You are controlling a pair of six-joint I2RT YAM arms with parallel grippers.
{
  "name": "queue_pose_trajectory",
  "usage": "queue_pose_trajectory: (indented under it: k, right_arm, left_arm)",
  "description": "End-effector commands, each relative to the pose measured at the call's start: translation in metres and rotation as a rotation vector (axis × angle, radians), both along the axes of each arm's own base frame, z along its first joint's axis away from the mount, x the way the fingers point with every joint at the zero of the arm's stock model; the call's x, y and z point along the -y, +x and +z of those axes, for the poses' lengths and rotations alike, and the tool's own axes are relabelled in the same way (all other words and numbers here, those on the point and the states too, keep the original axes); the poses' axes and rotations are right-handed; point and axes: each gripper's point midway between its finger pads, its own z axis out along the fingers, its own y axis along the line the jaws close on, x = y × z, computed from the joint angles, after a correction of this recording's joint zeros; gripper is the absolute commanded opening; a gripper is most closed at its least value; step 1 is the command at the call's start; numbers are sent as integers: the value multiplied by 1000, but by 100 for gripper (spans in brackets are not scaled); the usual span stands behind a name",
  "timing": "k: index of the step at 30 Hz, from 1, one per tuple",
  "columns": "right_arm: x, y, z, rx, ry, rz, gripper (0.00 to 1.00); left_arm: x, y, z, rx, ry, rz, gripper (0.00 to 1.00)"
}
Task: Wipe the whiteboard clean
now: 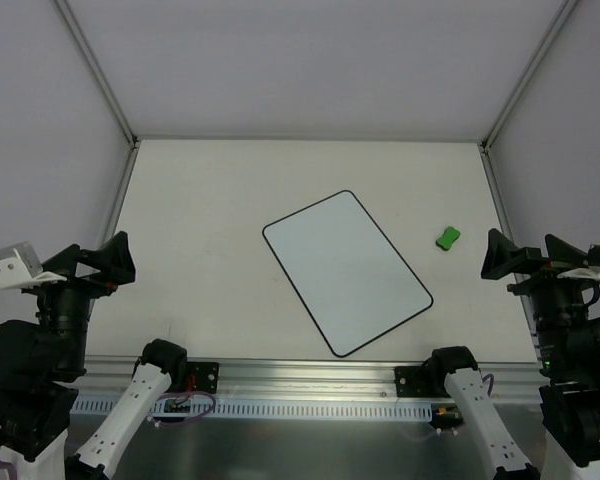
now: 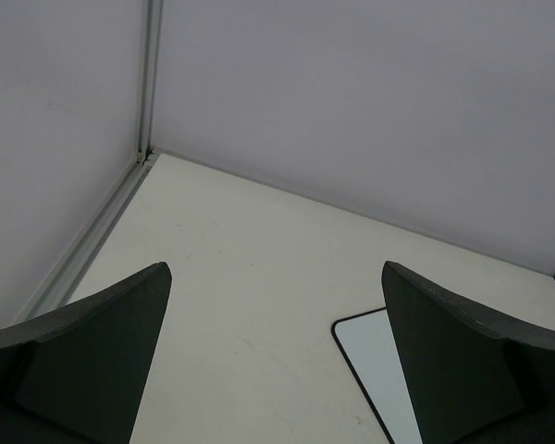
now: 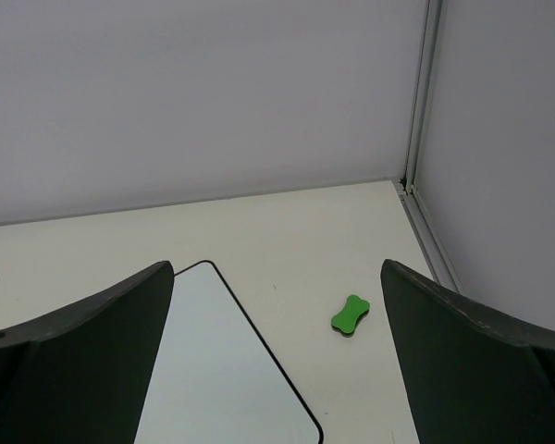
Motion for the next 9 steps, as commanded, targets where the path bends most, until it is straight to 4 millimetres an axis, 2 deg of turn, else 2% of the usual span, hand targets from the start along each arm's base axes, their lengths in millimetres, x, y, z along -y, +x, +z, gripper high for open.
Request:
queue_pose_trajectory:
  k: [1, 9]
  right_arm:
    - [5, -1, 13, 56, -22, -20, 99]
    - [6, 2, 10, 53, -34, -23, 99]
  left_arm:
    - [-6, 0, 0, 2, 13, 37, 99]
    - [-1, 9, -5, -28, 14, 28, 99]
